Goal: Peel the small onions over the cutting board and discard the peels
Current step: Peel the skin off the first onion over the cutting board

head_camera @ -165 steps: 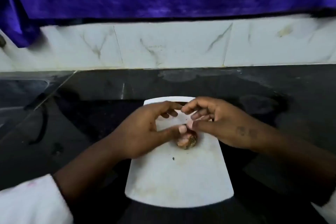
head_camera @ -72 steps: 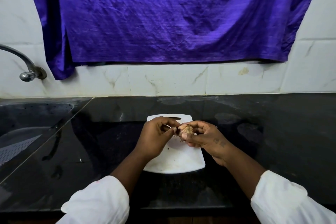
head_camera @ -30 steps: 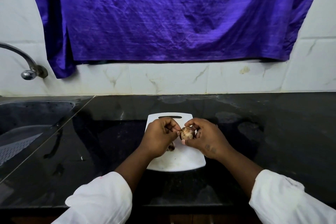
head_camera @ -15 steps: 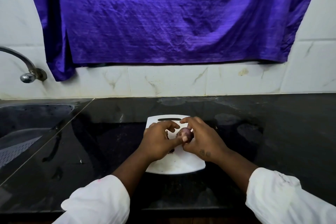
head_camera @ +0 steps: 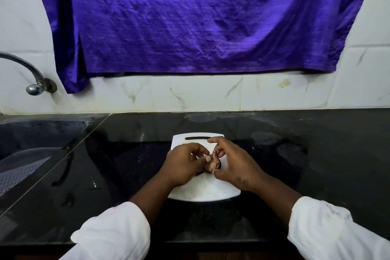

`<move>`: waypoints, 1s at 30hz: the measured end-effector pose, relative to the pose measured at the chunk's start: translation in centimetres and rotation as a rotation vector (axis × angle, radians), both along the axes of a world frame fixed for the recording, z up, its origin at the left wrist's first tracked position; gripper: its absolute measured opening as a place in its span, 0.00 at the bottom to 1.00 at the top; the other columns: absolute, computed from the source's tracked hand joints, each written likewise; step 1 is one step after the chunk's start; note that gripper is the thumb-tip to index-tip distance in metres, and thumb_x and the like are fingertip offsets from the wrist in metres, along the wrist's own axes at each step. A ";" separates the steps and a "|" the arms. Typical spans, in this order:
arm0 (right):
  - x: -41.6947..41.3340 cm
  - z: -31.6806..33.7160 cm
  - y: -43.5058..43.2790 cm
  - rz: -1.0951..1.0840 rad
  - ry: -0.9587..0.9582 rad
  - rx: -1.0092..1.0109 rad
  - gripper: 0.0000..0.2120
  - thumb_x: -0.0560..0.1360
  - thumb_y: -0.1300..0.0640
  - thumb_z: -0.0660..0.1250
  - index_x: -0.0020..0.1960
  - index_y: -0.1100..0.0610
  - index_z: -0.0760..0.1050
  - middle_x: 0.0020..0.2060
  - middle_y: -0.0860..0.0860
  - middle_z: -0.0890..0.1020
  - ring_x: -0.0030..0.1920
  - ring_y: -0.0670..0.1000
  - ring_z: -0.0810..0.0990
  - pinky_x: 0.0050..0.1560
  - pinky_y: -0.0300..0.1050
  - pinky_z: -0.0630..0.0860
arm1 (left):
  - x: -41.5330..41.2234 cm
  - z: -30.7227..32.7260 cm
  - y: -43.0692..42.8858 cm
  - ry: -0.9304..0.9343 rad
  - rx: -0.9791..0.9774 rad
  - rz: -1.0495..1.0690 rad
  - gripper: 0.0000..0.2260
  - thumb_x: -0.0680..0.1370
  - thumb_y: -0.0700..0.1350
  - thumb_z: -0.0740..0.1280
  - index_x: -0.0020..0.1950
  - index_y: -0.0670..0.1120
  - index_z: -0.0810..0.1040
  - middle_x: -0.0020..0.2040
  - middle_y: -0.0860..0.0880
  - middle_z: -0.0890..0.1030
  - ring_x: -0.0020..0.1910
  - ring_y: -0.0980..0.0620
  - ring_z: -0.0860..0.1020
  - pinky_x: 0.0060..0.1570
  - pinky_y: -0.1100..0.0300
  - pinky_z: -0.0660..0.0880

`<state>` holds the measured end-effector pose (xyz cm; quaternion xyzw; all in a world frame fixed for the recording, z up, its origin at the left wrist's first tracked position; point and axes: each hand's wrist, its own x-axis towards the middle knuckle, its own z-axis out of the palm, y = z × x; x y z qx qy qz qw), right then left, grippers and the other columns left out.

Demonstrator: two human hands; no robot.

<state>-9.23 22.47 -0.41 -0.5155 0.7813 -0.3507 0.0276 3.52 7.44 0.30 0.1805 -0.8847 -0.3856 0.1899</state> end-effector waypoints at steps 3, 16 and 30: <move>-0.2 -0.1 0.1 0.014 -0.051 -0.017 0.39 0.66 0.58 0.77 0.70 0.36 0.65 0.53 0.41 0.77 0.55 0.42 0.77 0.57 0.46 0.79 | -0.3 0.6 0.2 0.025 -0.098 0.067 0.04 0.79 0.47 0.73 0.44 0.53 0.86 0.35 0.56 0.86 0.29 0.62 0.80 0.35 0.64 0.75; 0.2 -0.5 -0.4 0.001 -0.032 -0.107 0.36 0.68 0.56 0.79 0.69 0.38 0.69 0.49 0.42 0.79 0.49 0.44 0.79 0.53 0.45 0.79 | -2.0 3.0 1.9 -0.134 -0.419 0.143 0.07 0.73 0.41 0.69 0.40 0.48 0.86 0.36 0.50 0.86 0.37 0.52 0.83 0.40 0.57 0.80; 1.5 0.3 -0.3 0.007 0.084 -0.095 0.41 0.69 0.57 0.77 0.73 0.35 0.60 0.49 0.42 0.77 0.49 0.45 0.77 0.53 0.48 0.79 | -2.2 3.7 1.6 -0.173 -0.527 0.084 0.05 0.74 0.42 0.72 0.46 0.43 0.87 0.42 0.46 0.86 0.41 0.48 0.83 0.47 0.53 0.82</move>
